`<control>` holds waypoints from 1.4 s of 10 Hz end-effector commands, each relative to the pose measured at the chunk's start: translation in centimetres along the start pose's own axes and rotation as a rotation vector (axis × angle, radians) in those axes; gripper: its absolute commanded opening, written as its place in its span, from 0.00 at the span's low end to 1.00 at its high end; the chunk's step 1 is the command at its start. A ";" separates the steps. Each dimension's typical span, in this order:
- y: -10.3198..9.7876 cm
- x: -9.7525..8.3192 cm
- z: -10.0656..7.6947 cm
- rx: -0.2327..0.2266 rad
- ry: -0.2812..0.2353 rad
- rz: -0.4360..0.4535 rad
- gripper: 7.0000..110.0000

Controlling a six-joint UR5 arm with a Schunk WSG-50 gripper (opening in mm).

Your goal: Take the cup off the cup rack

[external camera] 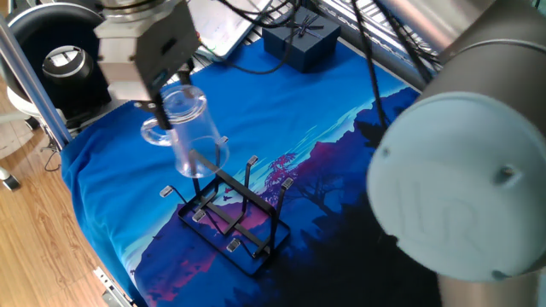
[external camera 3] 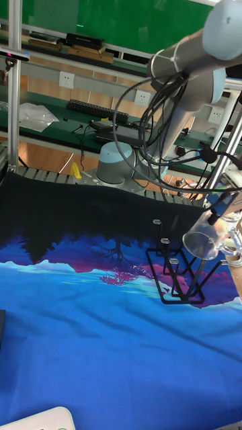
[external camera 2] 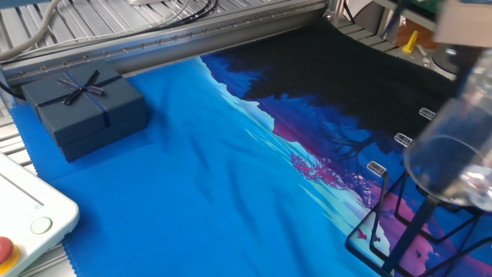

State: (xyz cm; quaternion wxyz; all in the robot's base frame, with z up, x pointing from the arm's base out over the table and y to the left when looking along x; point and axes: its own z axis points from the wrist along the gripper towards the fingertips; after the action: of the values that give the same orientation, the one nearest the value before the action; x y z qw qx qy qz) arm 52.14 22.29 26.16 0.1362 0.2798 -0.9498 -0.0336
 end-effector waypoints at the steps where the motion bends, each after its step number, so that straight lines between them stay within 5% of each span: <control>1: -2.5 1.8 0.8 0.037 0.004 -0.044 0.36; 7: -2.7 2.0 0.9 0.039 0.005 -0.051 0.36; 14: 1.8 0.1 -1.2 0.021 0.010 0.003 0.36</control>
State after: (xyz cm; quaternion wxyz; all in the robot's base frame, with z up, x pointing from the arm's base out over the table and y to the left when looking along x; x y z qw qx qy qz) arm 51.73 22.46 27.04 0.1393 0.2851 -0.9482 -0.0141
